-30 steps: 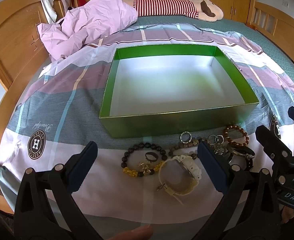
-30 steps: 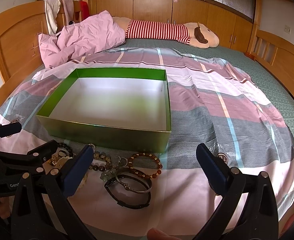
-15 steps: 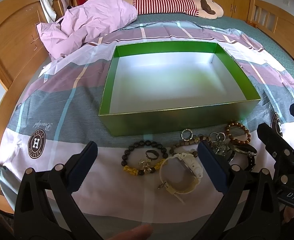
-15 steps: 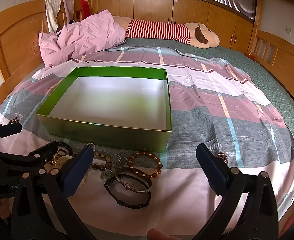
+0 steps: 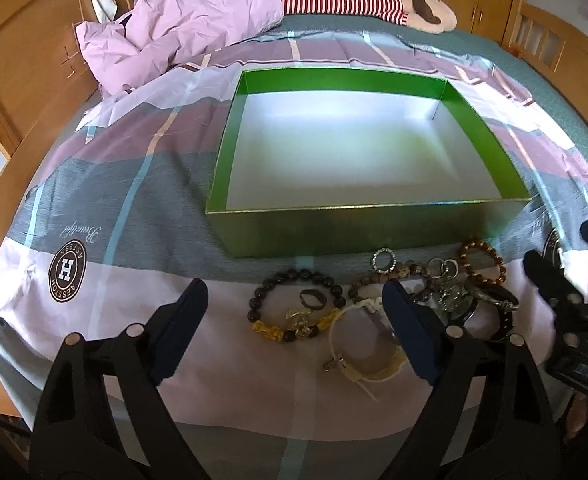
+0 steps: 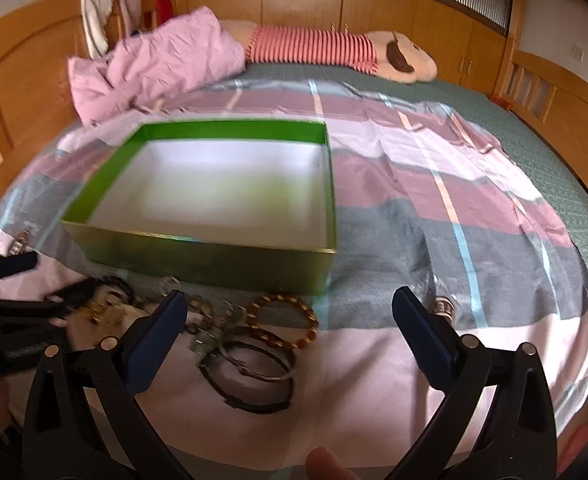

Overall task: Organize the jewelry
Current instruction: 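Move both tools toward the jewelry row in front of the green box, then grasp the cream watch with the left tool while the right tool grasps the black watch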

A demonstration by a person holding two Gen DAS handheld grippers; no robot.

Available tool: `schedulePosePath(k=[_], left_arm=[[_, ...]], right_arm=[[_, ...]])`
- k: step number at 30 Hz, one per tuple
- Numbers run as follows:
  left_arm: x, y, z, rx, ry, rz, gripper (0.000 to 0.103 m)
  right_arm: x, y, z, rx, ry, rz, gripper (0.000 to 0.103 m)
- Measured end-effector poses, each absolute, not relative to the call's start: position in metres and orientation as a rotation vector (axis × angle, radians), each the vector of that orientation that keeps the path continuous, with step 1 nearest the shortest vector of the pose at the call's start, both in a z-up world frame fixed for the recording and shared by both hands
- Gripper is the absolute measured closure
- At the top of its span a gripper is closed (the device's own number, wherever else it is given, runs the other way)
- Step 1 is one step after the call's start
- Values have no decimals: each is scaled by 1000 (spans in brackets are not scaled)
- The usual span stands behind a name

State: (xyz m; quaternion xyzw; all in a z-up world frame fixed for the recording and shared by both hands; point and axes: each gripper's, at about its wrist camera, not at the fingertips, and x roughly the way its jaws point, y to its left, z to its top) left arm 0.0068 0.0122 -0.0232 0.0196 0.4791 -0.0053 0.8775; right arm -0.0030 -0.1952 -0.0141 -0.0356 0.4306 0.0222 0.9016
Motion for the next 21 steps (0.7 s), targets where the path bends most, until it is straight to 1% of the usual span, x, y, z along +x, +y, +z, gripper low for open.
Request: schedulePosePath(k=[2,3,4,5,7,9,11,12,13,14,21], left_arm=[[8,13,-24,28,1013,-26,15],[9,14,-25,28,1024,-33,15],[10,16,-26,25,1038,-42,15],[12,20,-26,16,1046,-47,15],[15,30,-26,-10,1053,-27,15],[17,40,-25,-27,1055,-15,15],[18,45,-25,-45,1074,-23,15],[18,46,-25,-52,1089,-29,17],[17,46,-26,-57,1096,-35,21],[17,46,-27,-62,1105,-42,23],[16,22,-52,-28,1187,-116,30]], right_arm=[[-1,-198,-21,-64,929,37,3],[0,-200,-26,-41,956,49,10],[2,-202,-30,-23,983,58,21],[3,-202,-32,-14,1004,60,26],[5,-203,-39,7,1045,76,49],[5,-201,-44,13,1075,90,58],[3,-199,-44,16,1067,105,59],[2,-198,-43,19,1066,117,59],[1,-197,-42,20,1065,133,59],[0,-195,-42,20,1065,148,59],[0,-185,-59,-47,1140,178,59]])
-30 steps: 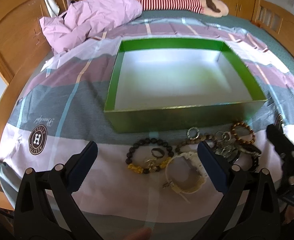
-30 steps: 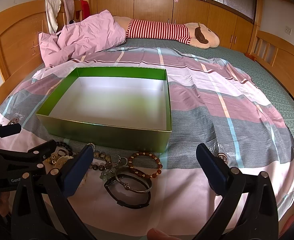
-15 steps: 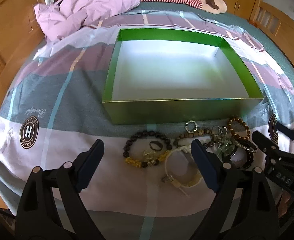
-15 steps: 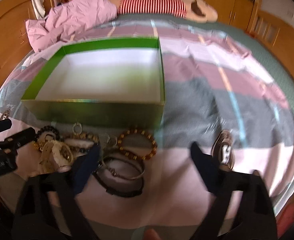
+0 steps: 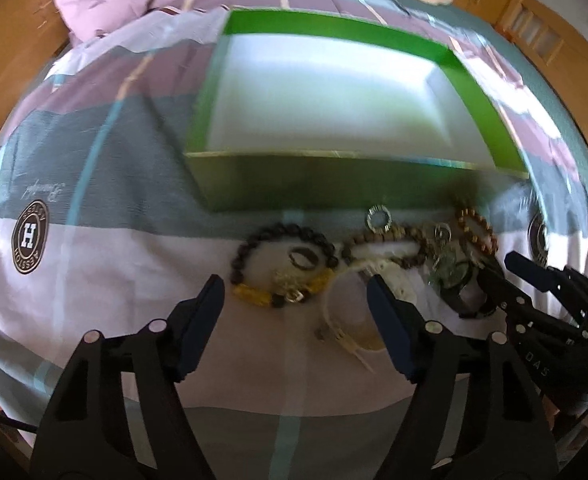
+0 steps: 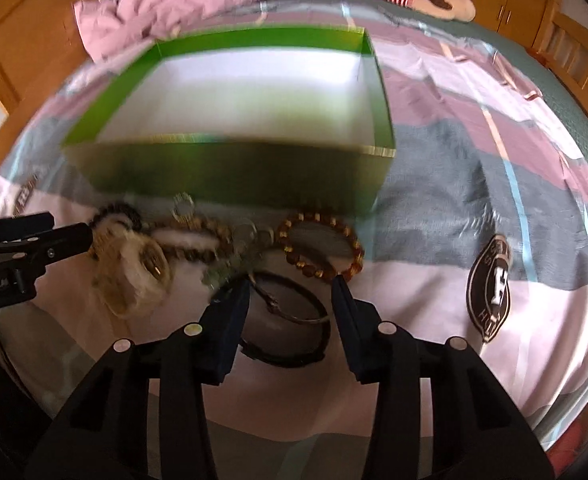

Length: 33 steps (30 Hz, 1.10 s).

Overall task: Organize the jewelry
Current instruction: 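Grasp the cream watch with the left tool while the right tool grasps the black watch, then lift the cream watch into the box with the left tool while the right places the black watch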

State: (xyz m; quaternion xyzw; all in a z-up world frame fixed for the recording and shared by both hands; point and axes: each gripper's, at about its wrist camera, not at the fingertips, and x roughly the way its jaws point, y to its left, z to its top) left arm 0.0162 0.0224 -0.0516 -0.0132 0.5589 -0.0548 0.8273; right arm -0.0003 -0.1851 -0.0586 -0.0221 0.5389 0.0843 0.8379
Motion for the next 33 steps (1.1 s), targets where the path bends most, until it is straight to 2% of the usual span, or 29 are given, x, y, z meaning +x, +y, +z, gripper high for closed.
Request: schedulePosePath(k=[6,8,10,11,13,16,19,23,27,29,33], left_arm=[[18,4,-68,42,1224,-154,31],[21,-1,-77,68,1243,-149,37],[22,-3,-84,85,1258,-138,52],[22,-4,-84,100,1247,-124,57],[21,-4,-82,109,1231,-113,81],[22,4,-78,29,1237,-148,99],[22,9,-75,9,1231,-142,99],[23,18,-68,-18,1219,-118,99],[22,25,-57,-39,1195,-121,98],[19,26,-54,-38,1192,-120,95],[22,28,-58,-23,1208,-120,94]], right_arm=[[0,-186,-68,-96,1182,156,59],[1,-185,-73,-100,1201,156,61],[-1,-184,-73,-139,1187,142,78],[-1,-184,-73,-145,1180,141,82],[-3,-186,-69,-129,1155,154,93],[-5,-187,-58,-104,1096,175,97],[-8,-190,-45,-73,1030,191,100],[-10,-200,-29,-26,953,181,100],[-3,-203,-31,-29,992,170,100],[2,-208,-46,2,1089,169,95],[1,-212,-55,7,1136,141,67]])
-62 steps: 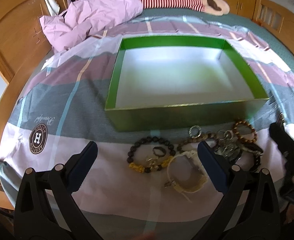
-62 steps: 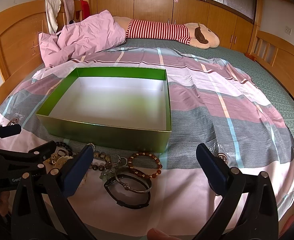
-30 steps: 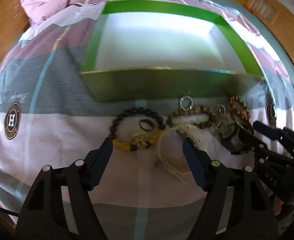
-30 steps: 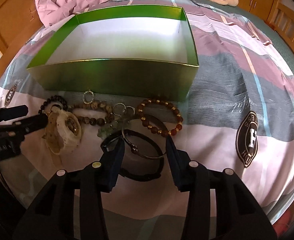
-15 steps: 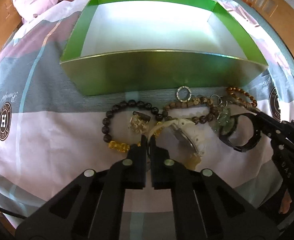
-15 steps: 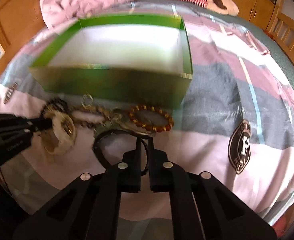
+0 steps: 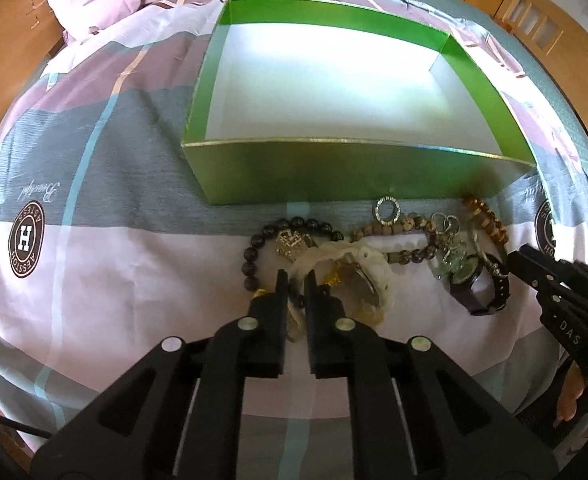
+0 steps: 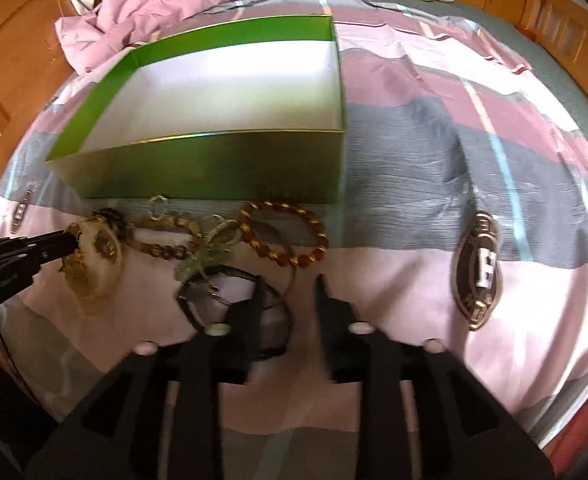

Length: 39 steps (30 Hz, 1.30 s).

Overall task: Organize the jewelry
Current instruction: 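Lift the cream watch into the box with the left tool while the right places the black watch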

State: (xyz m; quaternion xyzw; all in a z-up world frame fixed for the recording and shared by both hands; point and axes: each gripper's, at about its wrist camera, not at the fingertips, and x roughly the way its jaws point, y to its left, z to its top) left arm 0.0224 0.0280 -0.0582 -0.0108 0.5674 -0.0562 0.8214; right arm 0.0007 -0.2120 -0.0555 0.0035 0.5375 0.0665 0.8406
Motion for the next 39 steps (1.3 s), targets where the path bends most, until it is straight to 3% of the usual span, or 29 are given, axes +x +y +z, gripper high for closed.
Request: schedulePosePath(k=[5,10,15,17,18,20,21,32,39], left_arm=[[24,31,-62,-26,1222,-109,94],[27,40,-62,-53,1228,-88,78],[28,33,-71,-15,1254,-95,77],[28,29,-76,2,1267,-103,79],[28,28,-78,15,1264,-99,88],[29,28,-77,15,1256,-95,95],[29,30,-73,-13,1251,-107,97],[28,42,8,-74,1073,-154,97],[84,43,13,-85,1039,-141,97]], right_arm=[[-2,-220,-51,43,1123,123,66],[-7,-217,-55,0,1190,202,66],[-8,-204,-68,-67,1240,220,66],[-7,-200,-71,-76,1239,225,73],[-7,-197,-73,-86,1240,233,86],[-9,-192,-72,-128,1214,225,99],[-11,-189,-69,-148,1191,227,100],[-14,-191,30,-31,899,349,100],[56,-180,40,-57,829,304,100]])
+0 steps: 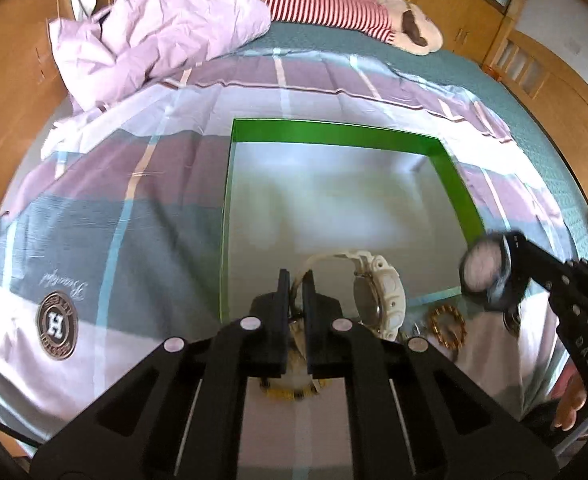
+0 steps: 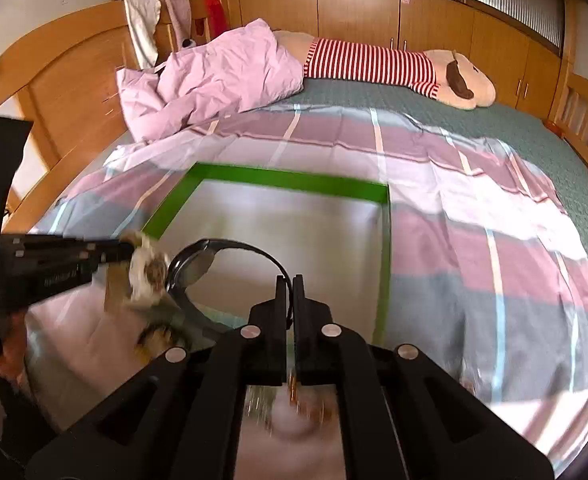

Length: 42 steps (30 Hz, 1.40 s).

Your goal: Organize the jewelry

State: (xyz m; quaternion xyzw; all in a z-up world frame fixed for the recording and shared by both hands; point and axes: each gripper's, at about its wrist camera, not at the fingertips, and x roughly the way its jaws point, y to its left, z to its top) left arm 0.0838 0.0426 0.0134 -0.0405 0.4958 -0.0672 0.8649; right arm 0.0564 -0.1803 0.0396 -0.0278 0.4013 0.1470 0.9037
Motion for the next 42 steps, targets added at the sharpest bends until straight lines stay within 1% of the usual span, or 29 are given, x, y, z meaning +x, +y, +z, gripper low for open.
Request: schedulePosePath(k=[3,6,10,11,12,13,14,15,16,19,23,26,30,35,40,41,42], left_arm=[[102,50,0,-117,1060,-149,96],[113,52,-6,-111,1055,-153,96],[122,57,-6,-149,1040,-154,95],[124,58,-8,-157,1036,-149,94],[125,61,-11,-172,1038,-144,89],[125,63,-15,-189,1050,-138,77],[124,65,-17,-200,1058,-132,69],[122,67,-16,-205,1057,-128,58],[117,68,-12,-208,1044,-124,56],[97,68,2,-204,1022,-143,56],[70,60,6,-139,1068,-169,56],[60,63,-4,-129,1113,-161,56],[52,82,-22,-189,1184,-93,54],[44,78,-33,-159,1209,-81,54],[40,55,-47,-68,1214,-104,51],[40,50,-51,-54,1215,-109,50],[40,45,-54,-43,1218,-115,48]], right_arm=[[80,-177,18,-33,836,289,100],[88,-174,-4,-6,891,286,100],[92,-175,-10,-5,892,266,99],[91,-175,-12,-12,893,260,97],[90,-176,-14,-16,900,249,88],[89,-178,-14,-8,908,242,75],[85,-183,-12,19,919,247,68],[80,-188,-9,40,917,254,56],[73,-193,-4,63,906,260,55],[56,-201,6,66,915,285,55],[35,-211,4,82,978,350,55],[26,-214,-14,72,1052,324,55],[26,-211,-50,32,1178,243,55],[28,-209,-67,21,1227,209,55],[28,-196,-68,-8,1199,226,55],[28,-191,-69,-32,1197,241,57],[25,-184,-70,-61,1185,260,72]])
